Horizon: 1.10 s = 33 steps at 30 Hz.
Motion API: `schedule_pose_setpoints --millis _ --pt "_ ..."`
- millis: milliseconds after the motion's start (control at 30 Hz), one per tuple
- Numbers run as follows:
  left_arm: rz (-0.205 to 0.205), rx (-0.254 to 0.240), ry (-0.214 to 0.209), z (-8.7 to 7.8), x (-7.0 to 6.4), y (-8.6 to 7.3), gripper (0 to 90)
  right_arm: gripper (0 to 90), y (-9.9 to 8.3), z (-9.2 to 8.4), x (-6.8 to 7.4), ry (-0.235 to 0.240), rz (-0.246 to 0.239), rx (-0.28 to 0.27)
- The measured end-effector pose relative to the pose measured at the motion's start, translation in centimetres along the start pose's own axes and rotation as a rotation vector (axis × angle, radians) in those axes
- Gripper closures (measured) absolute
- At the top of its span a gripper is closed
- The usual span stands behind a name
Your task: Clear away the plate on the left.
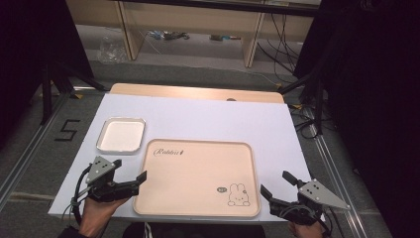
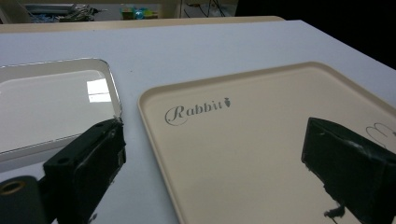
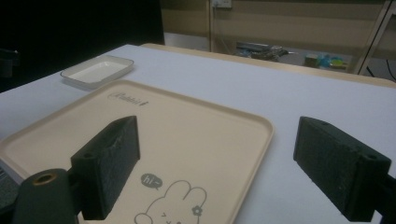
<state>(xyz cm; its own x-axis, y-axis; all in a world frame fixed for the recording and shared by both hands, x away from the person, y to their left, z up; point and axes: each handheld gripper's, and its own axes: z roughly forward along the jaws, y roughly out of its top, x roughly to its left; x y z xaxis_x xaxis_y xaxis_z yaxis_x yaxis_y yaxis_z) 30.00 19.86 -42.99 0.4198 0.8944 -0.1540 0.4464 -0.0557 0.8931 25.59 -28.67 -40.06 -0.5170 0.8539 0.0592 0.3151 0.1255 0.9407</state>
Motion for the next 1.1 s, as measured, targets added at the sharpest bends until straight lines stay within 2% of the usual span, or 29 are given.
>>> schedule_pose_setpoints --millis 100,167,200,233,300,333,367,400,433,500,567,600,633,700,767,800,933,1000,1100 --pt "-0.002 0.002 0.001 0.2 0.1 0.1 5.7 15.2 0.0 0.1 0.0 0.012 0.008 0.0" --pt "-0.002 0.004 0.007 0.4 0.3 0.2 5.7 15.2 0.0 0.1 0.0 0.0 0.006 0.009" --pt "-0.003 0.006 0.015 0.5 0.4 0.3 5.7 15.2 0.0 0.1 0.1 0.008 0.021 0.005" --pt "-0.007 0.009 0.018 0.7 0.6 0.3 5.7 15.2 0.0 0.0 0.0 -0.001 0.001 0.006" --pt "-0.008 0.013 0.032 1.0 0.9 0.4 5.7 15.2 0.0 0.1 0.0 0.003 0.004 0.004" --pt "-0.005 0.024 0.039 1.2 1.2 0.4 5.7 15.2 0.0 0.1 0.2 0.013 0.03 0.01" --pt "-0.007 0.029 0.045 1.4 1.4 0.5 5.7 15.2 0.0 0.1 0.2 0.016 0.031 0.01" --pt "-0.011 0.036 0.053 1.5 1.6 0.5 5.7 15.2 0.0 0.1 0.0 0.007 0.001 0.002" --pt "-0.022 0.037 0.054 1.7 1.9 0.5 5.7 15.2 0.0 0.1 0.2 0.015 0.03 0.01" --pt "-0.033 0.036 0.076 1.9 2.5 0.7 5.8 15.2 0.0 0.1 0.2 0.016 0.031 0.01" --pt "-0.043 0.037 0.088 2.2 3.0 0.8 5.9 15.2 0.0 0.1 0.2 0.015 0.031 0.01" --pt "-0.049 0.042 0.099 2.5 3.5 0.9 5.9 15.2 0.0 0.0 0.0 0.001 -0.001 0.004" --pt "-0.049 0.042 0.099 2.5 3.5 0.9 5.9 15.2 0.0 0.0 0.0 0.001 -0.001 0.004" --pt "-0.056 0.069 0.129 3.1 4.1 1.0 6.0 15.2 0.0 0.0 0.0 0.001 0.001 0.006" --pt "-0.057 0.073 0.133 3.2 4.3 1.0 6.1 15.2 0.0 0.0 0.0 0.0 0.001 0.006" --pt "-0.059 0.073 0.138 3.4 4.5 1.1 6.1 15.2 0.0 0.1 0.2 0.015 0.031 0.007" --pt "-0.071 0.078 0.17 4.0 5.8 1.5 6.8 15.2 0.0 0.1 0.2 0.014 0.03 0.008" --pt "-0.078 0.083 0.173 4.2 6.1 1.5 6.9 15.2 0.0 0.1 0.2 0.012 0.03 0.004" --pt "-0.094 0.098 0.188 4.5 6.8 1.5 6.8 15.2 0.0 0.1 0.0 0.006 0.007 -0.008"
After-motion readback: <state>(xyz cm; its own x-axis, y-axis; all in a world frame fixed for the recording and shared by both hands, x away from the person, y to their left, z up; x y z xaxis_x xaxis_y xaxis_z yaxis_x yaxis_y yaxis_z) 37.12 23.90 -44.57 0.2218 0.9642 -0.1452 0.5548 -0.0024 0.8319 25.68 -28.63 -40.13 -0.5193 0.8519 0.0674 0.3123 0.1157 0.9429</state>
